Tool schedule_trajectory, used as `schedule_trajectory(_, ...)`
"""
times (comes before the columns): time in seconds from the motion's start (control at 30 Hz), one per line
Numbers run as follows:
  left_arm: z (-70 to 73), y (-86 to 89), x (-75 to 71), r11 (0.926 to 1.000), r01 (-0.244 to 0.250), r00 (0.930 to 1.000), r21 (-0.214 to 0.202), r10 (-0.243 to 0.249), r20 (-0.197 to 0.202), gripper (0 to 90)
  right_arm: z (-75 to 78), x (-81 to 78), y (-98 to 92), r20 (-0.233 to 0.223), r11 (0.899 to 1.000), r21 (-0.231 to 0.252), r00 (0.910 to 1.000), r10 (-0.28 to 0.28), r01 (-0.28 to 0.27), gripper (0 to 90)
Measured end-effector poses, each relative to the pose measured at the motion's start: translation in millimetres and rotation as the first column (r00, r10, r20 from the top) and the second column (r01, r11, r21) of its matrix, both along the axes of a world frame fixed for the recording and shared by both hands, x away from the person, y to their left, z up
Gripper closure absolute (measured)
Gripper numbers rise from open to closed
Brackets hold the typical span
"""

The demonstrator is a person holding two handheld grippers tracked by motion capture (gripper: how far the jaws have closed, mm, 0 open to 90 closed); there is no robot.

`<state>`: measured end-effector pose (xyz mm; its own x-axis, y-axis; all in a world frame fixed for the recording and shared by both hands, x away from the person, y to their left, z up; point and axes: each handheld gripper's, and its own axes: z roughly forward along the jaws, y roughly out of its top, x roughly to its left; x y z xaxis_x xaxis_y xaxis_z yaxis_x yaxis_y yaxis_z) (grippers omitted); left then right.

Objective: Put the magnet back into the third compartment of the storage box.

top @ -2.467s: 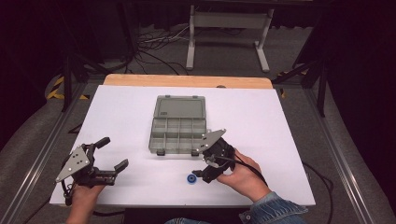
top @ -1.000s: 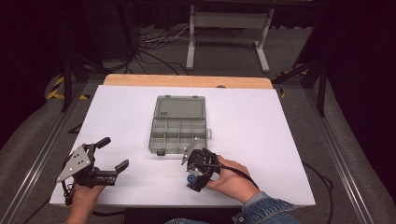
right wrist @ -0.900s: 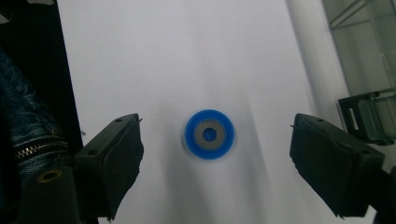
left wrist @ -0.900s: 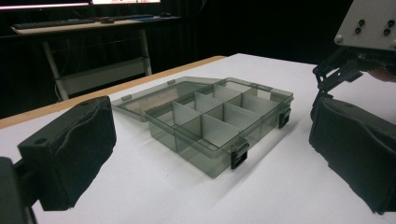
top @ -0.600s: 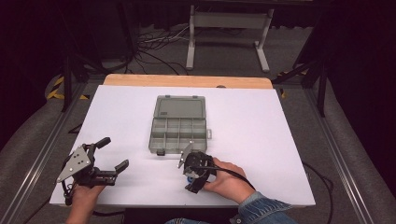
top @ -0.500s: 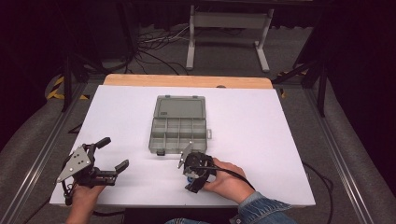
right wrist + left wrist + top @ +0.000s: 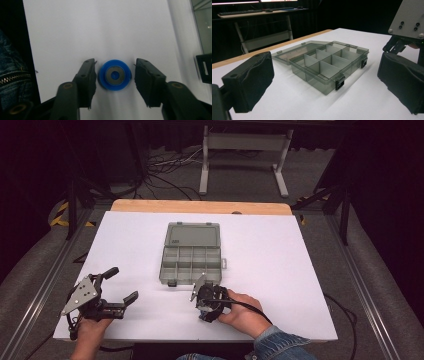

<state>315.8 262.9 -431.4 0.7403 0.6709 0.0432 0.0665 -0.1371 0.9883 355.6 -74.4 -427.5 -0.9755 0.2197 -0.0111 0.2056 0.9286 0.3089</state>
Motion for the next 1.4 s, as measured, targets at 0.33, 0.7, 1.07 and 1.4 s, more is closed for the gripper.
schedule_trajectory(0.33, 0.1, 0.5, 0.2, 1.0000, -0.001, 1.0000, 0.002, 0.001, 0.003, 1.4, 4.3, 0.6, -1.0, 0.006, 1.000, 0.016, 1.0000, 0.002, -0.002, 62.6)
schedule_trajectory(0.7, 0.1, 0.2, -0.1, 1.0000, 0.001, 1.0000, 0.001, -0.001, 0.000, 1.4, 21.5, 3.8, -3.7, -0.001, 0.999, 0.043, 1.0000, -0.003, 0.003, 62.5)
schedule_trajectory(1.07, -0.3, -0.4, 0.3, 1.0000, 0.005, 1.0000, 0.002, -0.005, -0.004, 1.6, 39.4, 12.8, -4.8, 0.009, 0.996, 0.085, 0.9998, -0.019, 0.018, 62.5)
schedule_trajectory(1.4, -0.2, -0.3, 0.1, 1.0000, 0.005, 1.0000, 0.004, -0.005, -0.004, 1.6, 49.8, 21.7, -2.2, 0.010, 0.994, 0.102, 0.9996, -0.025, 0.024, 62.5)
